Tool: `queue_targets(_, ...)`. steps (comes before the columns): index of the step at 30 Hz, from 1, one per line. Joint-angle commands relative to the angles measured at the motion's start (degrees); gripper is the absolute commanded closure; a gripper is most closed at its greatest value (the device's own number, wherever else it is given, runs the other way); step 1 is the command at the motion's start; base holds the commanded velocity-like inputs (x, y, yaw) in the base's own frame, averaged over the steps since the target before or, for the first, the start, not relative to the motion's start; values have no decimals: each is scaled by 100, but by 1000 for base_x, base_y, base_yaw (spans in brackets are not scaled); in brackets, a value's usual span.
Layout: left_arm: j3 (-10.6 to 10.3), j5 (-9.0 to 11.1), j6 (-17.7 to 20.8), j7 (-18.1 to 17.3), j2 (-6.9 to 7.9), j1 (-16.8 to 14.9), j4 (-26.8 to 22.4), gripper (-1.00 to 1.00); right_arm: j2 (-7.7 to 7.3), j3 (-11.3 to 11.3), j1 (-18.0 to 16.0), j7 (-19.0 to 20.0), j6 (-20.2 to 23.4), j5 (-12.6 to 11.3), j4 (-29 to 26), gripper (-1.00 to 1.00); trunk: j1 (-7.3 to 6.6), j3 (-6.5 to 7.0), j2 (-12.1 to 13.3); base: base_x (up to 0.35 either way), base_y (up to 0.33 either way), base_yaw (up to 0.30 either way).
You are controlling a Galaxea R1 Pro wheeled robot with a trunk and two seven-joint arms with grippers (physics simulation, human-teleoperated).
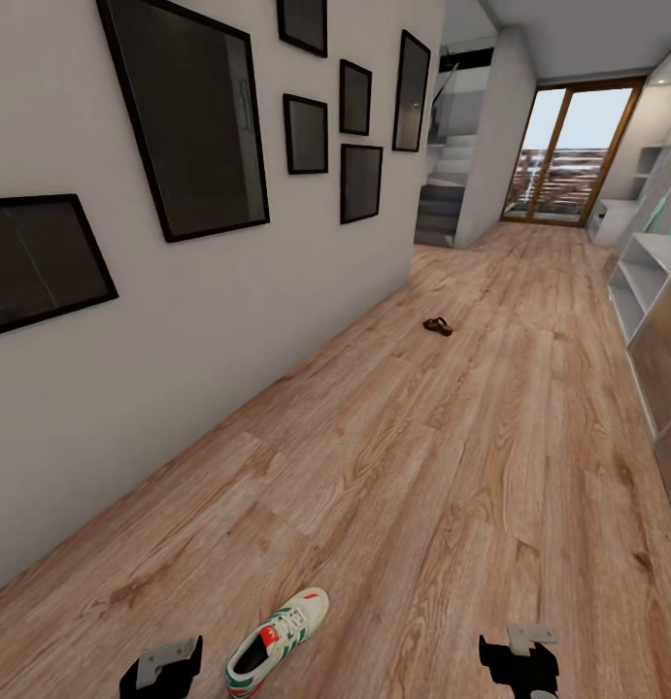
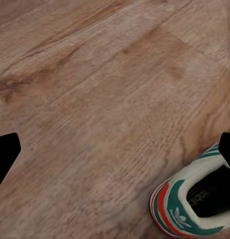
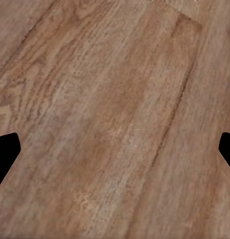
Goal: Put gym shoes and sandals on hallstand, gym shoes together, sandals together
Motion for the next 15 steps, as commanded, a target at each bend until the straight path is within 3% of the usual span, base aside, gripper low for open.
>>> queue_targets(1, -10, -24, -11, -39, 11, -5, 3, -100, 2, -45, -4, -16, -17, 61, -15, -100, -1, -5, -2, 0, 0, -5)
queue_targets(3, -37, -248, 25, -207, 123, -28, 2, -100, 4, -40, -6, -5, -15, 64, -282, -100, -1, -5, -2, 0, 0, -3)
queue_targets(10, -58, -577, 165, -611, 393, -272, 5, -100, 6, -36, -4, 41, 19, 66, -1408, -100, -1, -5, -2, 0, 0, -1)
queue_targets(15, -73, -836, 596, -926, 492, -559, 6, -100, 6, -31, -7, 268, 45, 66, -2148, -100, -1, -5, -2, 0, 0, 0)
